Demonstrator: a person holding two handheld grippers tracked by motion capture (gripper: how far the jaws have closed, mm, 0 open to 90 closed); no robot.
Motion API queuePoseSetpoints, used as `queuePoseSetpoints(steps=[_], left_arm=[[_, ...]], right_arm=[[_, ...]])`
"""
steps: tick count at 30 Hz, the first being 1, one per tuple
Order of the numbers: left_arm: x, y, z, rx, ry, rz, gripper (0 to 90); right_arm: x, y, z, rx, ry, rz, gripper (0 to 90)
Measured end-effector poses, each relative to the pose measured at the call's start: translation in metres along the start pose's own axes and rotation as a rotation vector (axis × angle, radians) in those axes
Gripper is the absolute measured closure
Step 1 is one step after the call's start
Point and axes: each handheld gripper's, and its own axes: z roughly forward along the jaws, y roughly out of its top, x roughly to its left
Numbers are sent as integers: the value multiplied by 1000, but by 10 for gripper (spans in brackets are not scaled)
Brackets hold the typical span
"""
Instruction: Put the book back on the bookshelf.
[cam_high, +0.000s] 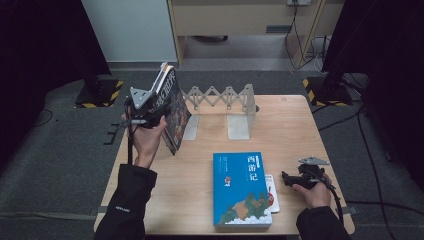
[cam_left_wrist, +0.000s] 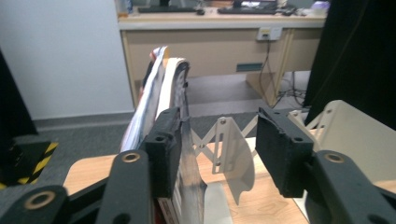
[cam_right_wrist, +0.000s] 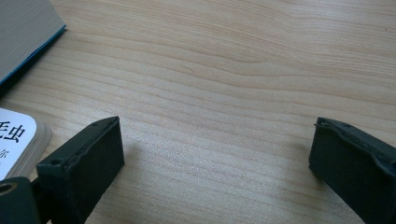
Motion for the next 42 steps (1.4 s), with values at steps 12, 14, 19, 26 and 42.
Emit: queuePoseSetpoints(steps=[12, 14, 19, 26, 42], left_arm=[[14, -22, -35, -35, -183, -84, 405], [15, -27, -39, -18, -195, -75, 387], [18, -45, -47, 9, -225, -91, 357], [12, -74, -50, 61, -271, -95, 286], [-14, -135, -26, 249, -353, 8, 280]], right_arm=[[0, 0, 0, 2, 2, 0, 26], [0, 0, 0, 3, 6, -5, 22], [0, 0, 1, 6, 11, -7, 5], [0, 0, 1, 7, 11, -6, 5], [0, 1, -4, 21, 6, -2, 85]])
